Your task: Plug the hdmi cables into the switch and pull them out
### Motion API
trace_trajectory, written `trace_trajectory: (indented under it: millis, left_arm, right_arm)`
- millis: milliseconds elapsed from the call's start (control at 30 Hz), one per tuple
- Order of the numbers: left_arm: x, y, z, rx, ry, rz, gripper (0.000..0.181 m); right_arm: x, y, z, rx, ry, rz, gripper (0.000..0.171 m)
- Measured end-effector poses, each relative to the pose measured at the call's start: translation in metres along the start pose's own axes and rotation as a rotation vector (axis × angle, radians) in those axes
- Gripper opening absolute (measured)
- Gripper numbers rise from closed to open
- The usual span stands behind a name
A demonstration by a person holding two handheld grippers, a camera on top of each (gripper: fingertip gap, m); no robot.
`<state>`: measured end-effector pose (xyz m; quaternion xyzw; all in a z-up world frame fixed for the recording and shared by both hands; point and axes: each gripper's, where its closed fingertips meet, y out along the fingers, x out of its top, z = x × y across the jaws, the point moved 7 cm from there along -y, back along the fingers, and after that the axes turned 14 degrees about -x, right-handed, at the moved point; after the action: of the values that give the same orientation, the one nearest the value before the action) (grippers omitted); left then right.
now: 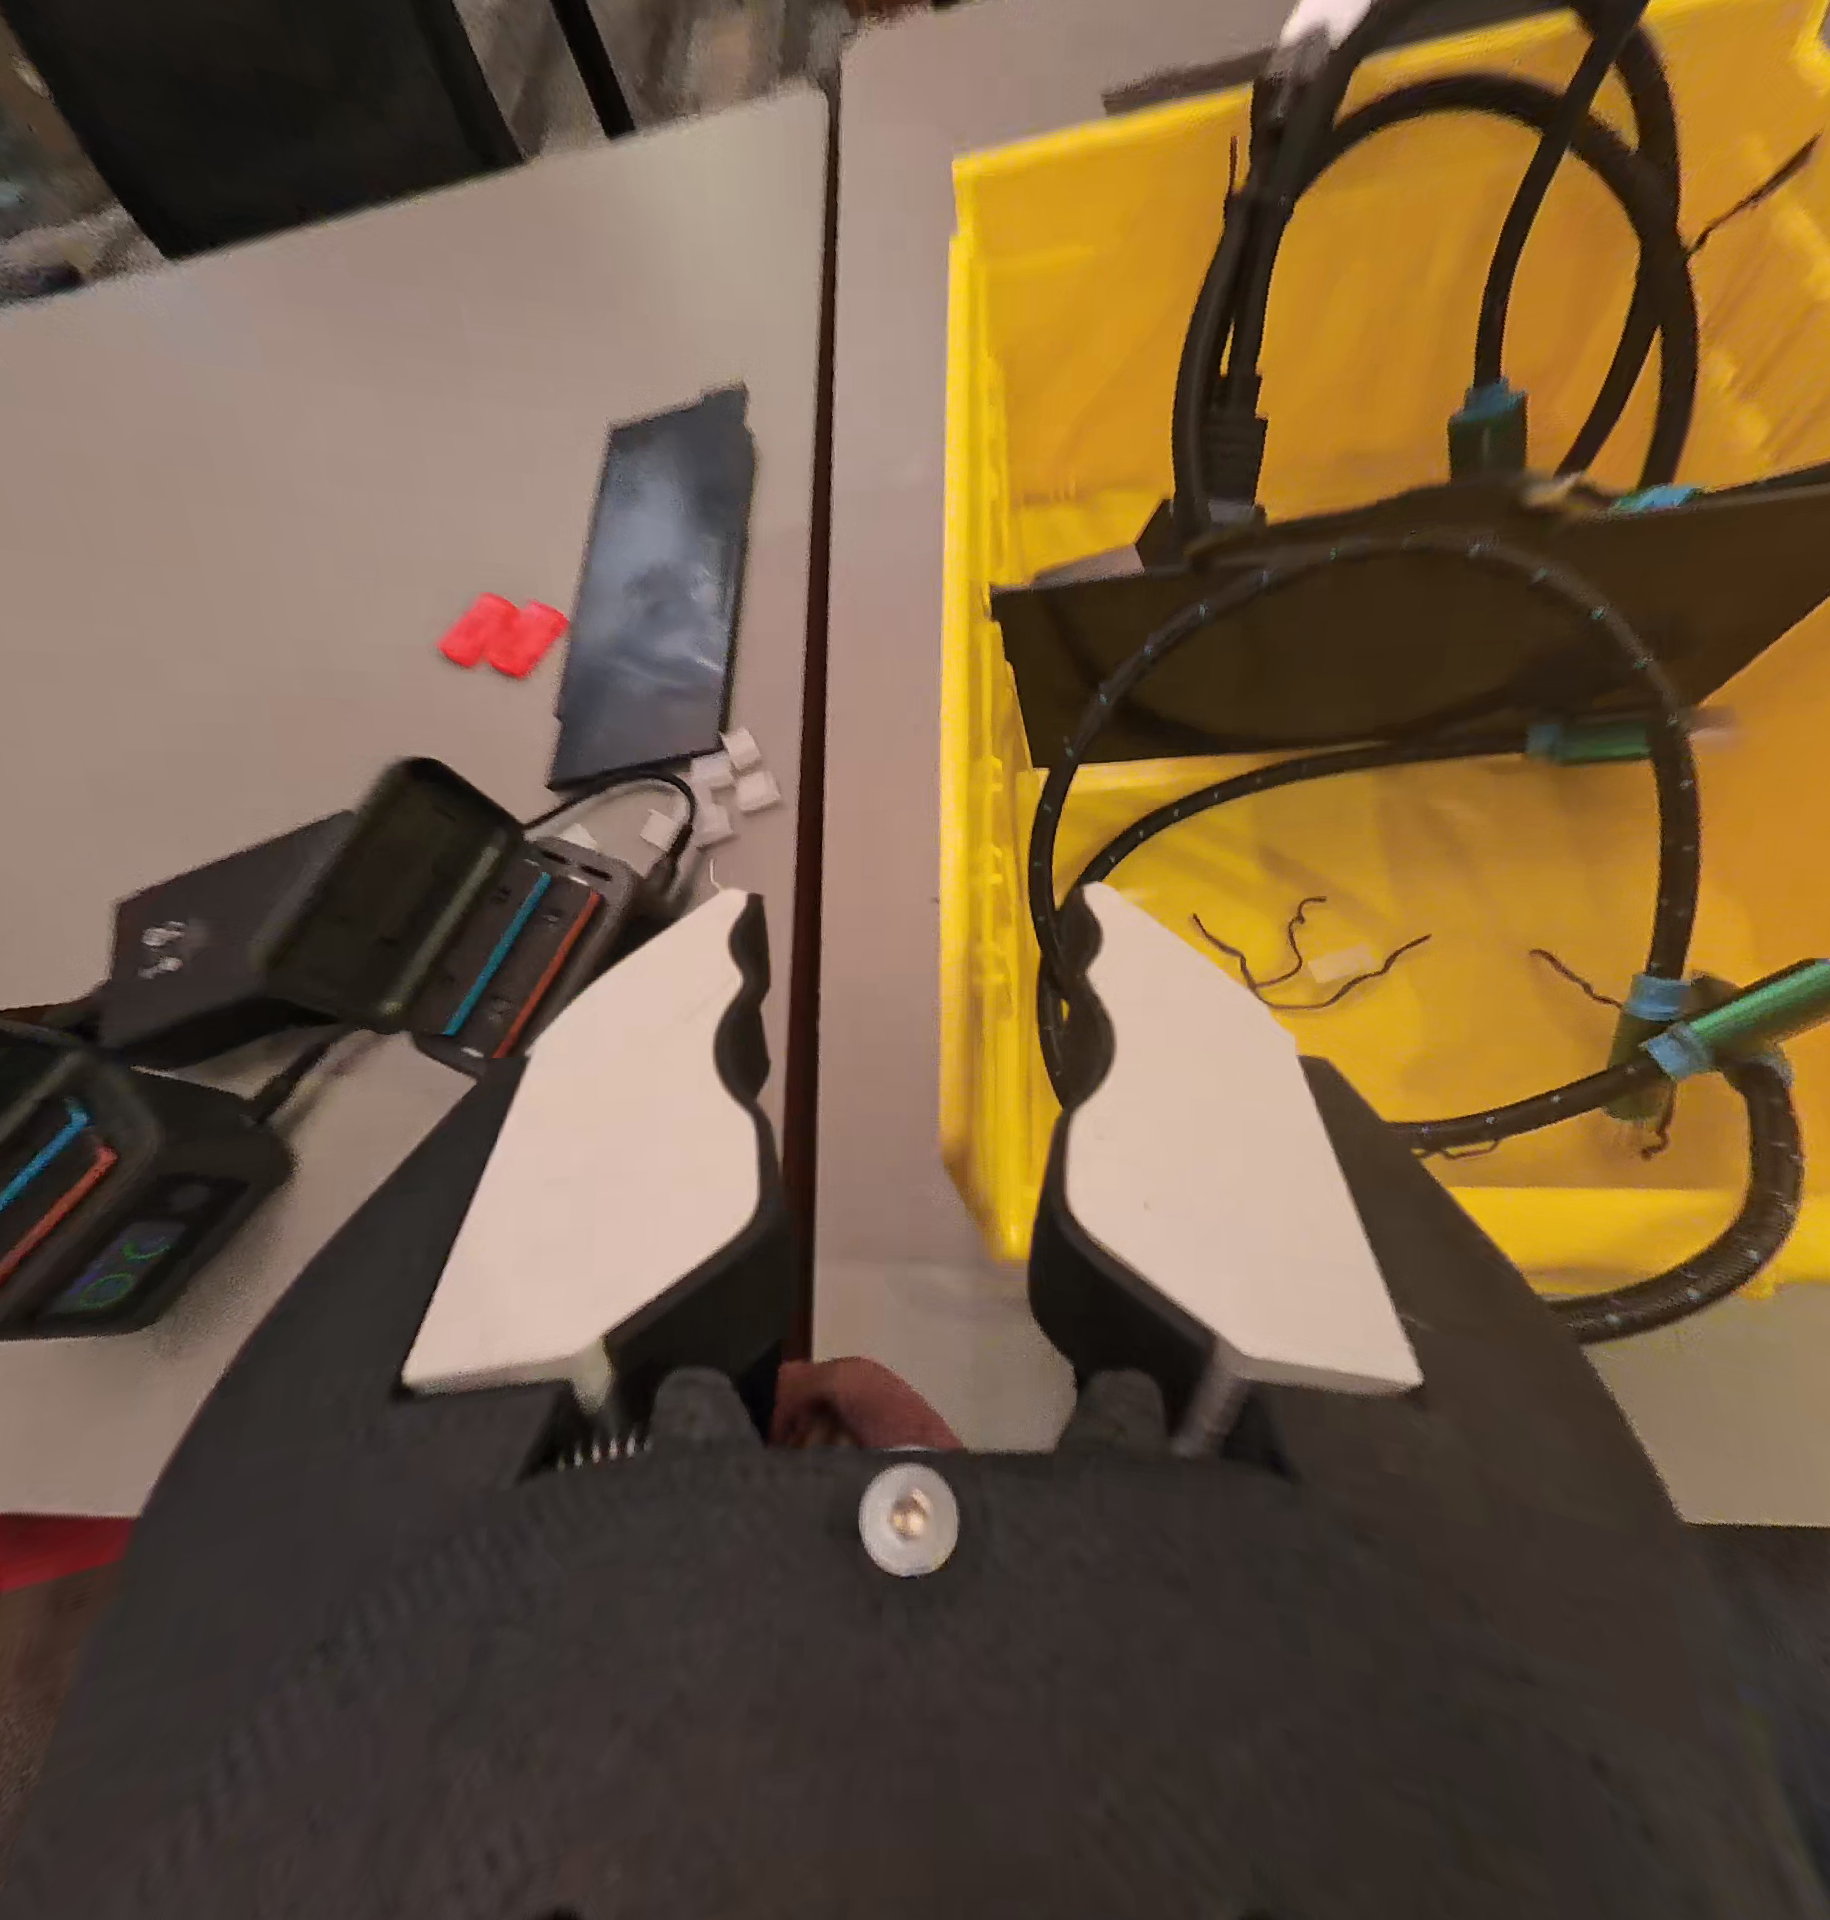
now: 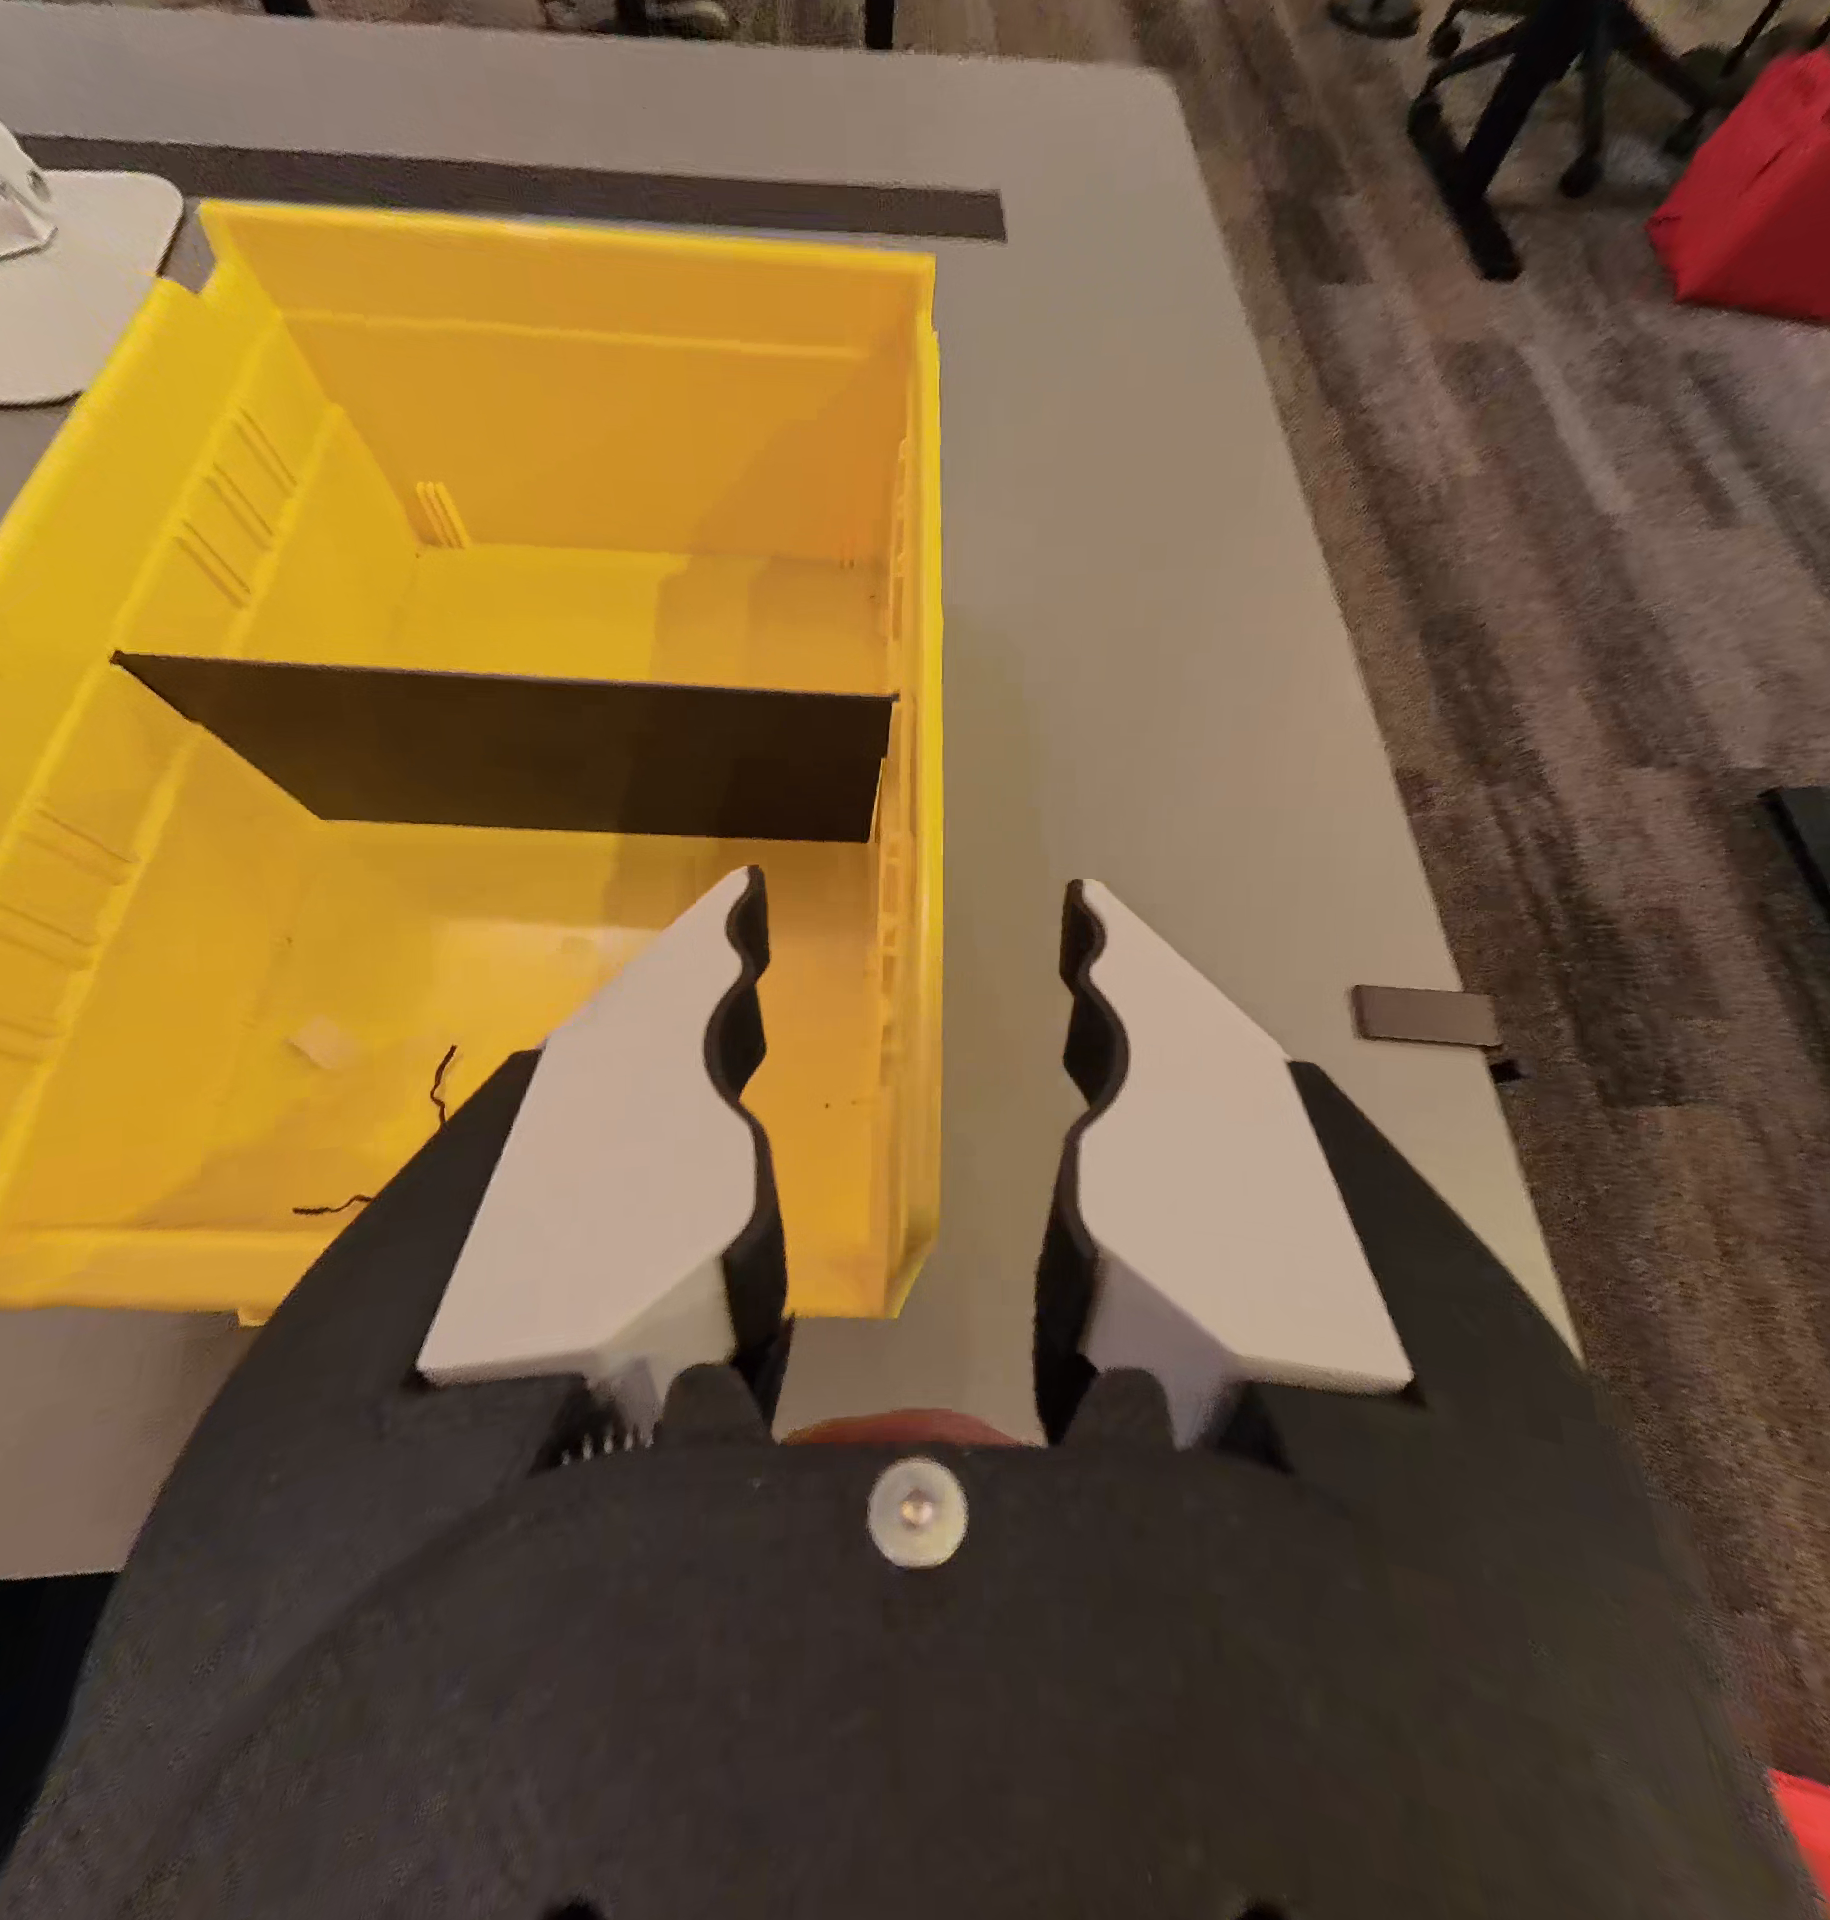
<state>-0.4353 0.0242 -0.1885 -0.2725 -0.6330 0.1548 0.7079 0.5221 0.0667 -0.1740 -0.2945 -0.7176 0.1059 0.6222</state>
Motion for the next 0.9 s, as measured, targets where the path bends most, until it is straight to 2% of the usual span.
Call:
trace_trajectory:
  millis: [67,167,300,433,533,700,900]
  left_arm:
    - [0.013,-0.014,-0.002,0.031,0.033,-0.045,0.052]
    - [0.035,-0.031,-0.005,0.171,0.129,-0.049,0.044]
    - [0.081,-0.027,-0.03,0.13,0.284,-0.055,0.041]
    - [0.127,0.009,-0.054,-0.009,0.386,0.026,0.046]
    - [0.147,0.046,-0.059,-0.043,0.473,0.118,0.047]
    - [0.154,0.106,-0.055,-0.119,0.519,0.302,0.047]
    - [0.144,0.155,-0.049,-0.145,0.559,0.507,0.047]
  right_arm:
    - [0.012,-0.015,0.007,-0.026,-0.048,-0.048,0.055]
    - [0.033,-0.044,0.036,-0.053,-0.192,-0.119,0.051]
    - [0.06,-0.084,0.103,0.077,-0.325,-0.255,0.044]
    - [0.066,-0.11,0.179,0.341,-0.412,-0.334,0.039]
    - [0.058,-0.118,0.222,0.475,-0.462,-0.334,0.038]
    - [0.037,-0.119,0.266,0.614,-0.506,-0.306,0.038]
    - [0.015,-0.113,0.286,0.702,-0.514,-0.247,0.037]
